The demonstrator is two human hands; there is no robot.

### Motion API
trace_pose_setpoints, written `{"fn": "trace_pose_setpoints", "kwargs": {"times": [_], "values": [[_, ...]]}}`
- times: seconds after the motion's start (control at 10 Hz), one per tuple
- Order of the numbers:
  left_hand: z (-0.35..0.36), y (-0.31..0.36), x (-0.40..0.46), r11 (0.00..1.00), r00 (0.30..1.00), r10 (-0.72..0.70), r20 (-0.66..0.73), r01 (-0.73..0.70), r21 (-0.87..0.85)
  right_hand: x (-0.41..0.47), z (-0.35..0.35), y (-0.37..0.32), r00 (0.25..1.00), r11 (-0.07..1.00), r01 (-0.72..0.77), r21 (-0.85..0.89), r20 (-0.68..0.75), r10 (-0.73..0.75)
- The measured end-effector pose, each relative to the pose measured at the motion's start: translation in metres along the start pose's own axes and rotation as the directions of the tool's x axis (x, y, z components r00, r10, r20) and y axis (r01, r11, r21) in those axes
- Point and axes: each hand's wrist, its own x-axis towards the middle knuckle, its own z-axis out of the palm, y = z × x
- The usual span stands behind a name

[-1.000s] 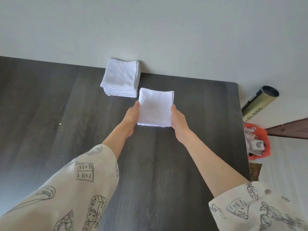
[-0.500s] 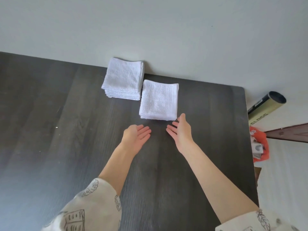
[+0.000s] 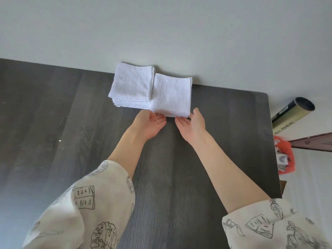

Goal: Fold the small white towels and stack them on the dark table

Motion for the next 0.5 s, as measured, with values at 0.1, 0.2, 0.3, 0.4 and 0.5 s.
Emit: {"fn": "trace_pose_setpoints", "kwargs": {"times": [0.1, 0.2, 0.3, 0.4, 0.5], "values": [[0.004, 0.006, 0.008, 1.000, 1.000, 0.011, -0.006, -0.011, 0.005, 0.004, 0.007, -0.004, 1.000, 1.000, 0.008, -0.002, -0.003, -0.008], [0.008, 0.009, 0.013, 1.000, 1.000, -0.011, 0.005, 0.011, 0.028, 0.010, 0.012, -0.006, 1.000, 1.000, 0.012, -0.005, -0.001, -0.012], [0.009, 0.012, 0.018, 0.999, 1.000, -0.008, 0.016, 0.007, 0.049, 0.014, 0.014, -0.006, 1.000, 1.000, 0.014, -0.002, 0.007, -0.014], [0.007, 0.013, 0.021, 0.996, 1.000, 0.000, -0.012, 0.001, 0.085, 0.015, 0.013, -0.006, 1.000, 0.999, 0.008, -0.052, 0.005, -0.008], [-0.001, 0.008, 0.019, 0.993, 0.999, -0.030, -0.033, 0.033, 0.113, 0.017, 0.007, -0.001, 1.000, 0.991, 0.006, -0.130, -0.026, -0.009]]}}
